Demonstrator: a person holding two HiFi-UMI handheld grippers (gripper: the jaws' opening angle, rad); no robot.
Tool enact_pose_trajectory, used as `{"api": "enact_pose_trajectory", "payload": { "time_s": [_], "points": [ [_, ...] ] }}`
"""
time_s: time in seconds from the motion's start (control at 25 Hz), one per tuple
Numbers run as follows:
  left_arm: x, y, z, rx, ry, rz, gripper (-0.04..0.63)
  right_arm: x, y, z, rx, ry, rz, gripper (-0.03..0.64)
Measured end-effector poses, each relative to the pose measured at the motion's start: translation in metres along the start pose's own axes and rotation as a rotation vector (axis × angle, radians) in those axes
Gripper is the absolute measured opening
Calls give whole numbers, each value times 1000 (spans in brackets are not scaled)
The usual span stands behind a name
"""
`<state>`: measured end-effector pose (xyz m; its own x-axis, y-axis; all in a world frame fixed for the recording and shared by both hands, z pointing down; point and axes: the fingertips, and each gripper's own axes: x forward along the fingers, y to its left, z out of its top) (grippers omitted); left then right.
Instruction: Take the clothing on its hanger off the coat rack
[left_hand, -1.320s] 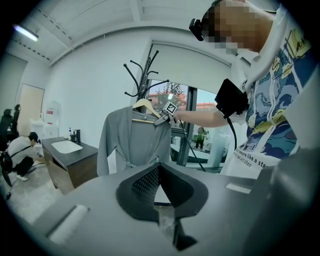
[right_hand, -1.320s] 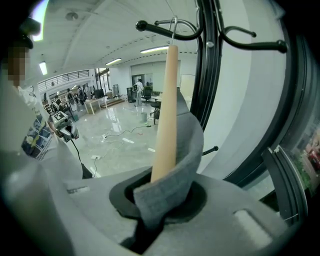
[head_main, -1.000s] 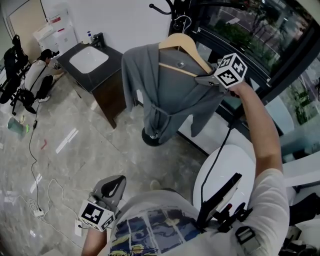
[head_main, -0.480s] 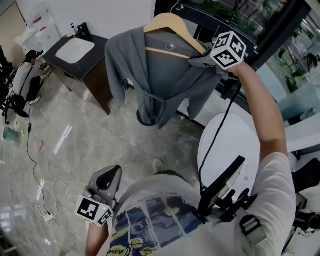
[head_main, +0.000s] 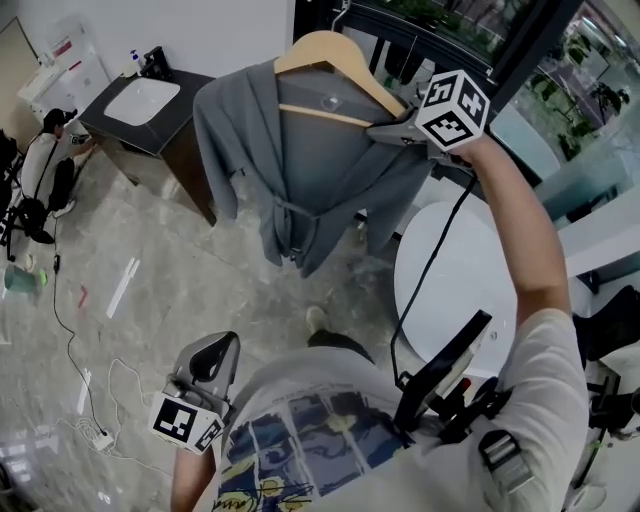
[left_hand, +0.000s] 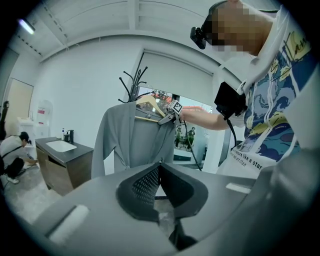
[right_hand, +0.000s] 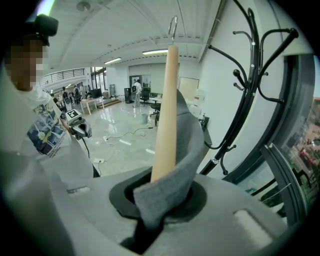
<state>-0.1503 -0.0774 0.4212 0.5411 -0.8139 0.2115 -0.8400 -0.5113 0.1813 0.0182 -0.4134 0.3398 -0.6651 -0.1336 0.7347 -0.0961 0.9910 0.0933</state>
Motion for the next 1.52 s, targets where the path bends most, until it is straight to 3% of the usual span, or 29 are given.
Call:
{"api": "enact_pose_trajectory", "payload": {
  "time_s": [0.84, 1.52],
  "points": [
    [-66, -41, -30, 16, 0, -82, 3, -32, 180, -12, -57, 0, 0, 40],
    [-71, -40, -27, 31, -10, -120, 3, -25, 255, -19, -72, -10, 9, 40]
  ]
}}
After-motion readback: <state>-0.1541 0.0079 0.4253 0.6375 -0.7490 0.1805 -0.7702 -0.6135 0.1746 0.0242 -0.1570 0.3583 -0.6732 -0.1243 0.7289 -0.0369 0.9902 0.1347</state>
